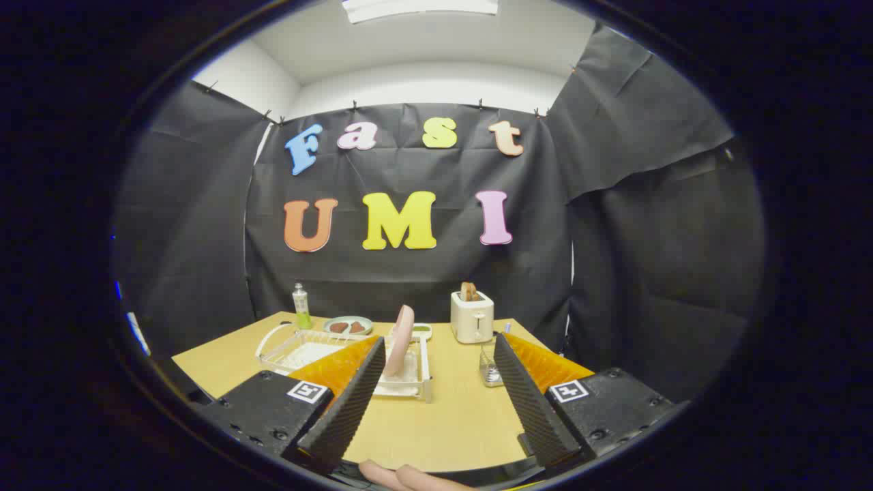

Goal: Take the plate from the dish rack, then take the spoon from the basket and place it into the plate.

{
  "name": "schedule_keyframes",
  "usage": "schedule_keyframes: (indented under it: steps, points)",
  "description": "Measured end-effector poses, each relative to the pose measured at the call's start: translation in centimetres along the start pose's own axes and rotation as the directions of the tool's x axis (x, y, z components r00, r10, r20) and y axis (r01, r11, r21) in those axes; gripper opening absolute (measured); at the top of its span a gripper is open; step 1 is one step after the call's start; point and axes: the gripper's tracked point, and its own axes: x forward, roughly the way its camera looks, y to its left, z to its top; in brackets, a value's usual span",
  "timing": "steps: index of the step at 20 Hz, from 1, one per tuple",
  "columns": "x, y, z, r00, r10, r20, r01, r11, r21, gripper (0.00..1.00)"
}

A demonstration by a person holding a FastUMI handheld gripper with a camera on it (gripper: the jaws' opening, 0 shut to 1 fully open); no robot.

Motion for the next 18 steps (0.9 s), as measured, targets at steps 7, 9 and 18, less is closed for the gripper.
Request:
schedule_keyframes:
  steps: [7, 9, 18]
  points:
    - [-0.1, 0.1, -0.7, 1.000, 0.002, -0.004, -0.002, 1.000, -0.031, 1.00]
    - [0.0, 0.3, -1.0, 1.000, 0.013, -0.014, -0.013, 0.999, -0.032, 1.00]
    - [0.9, -0.4, -1.3, 1.000, 0.002, -0.021, -0.003, 0.999, -0.044, 1.00]
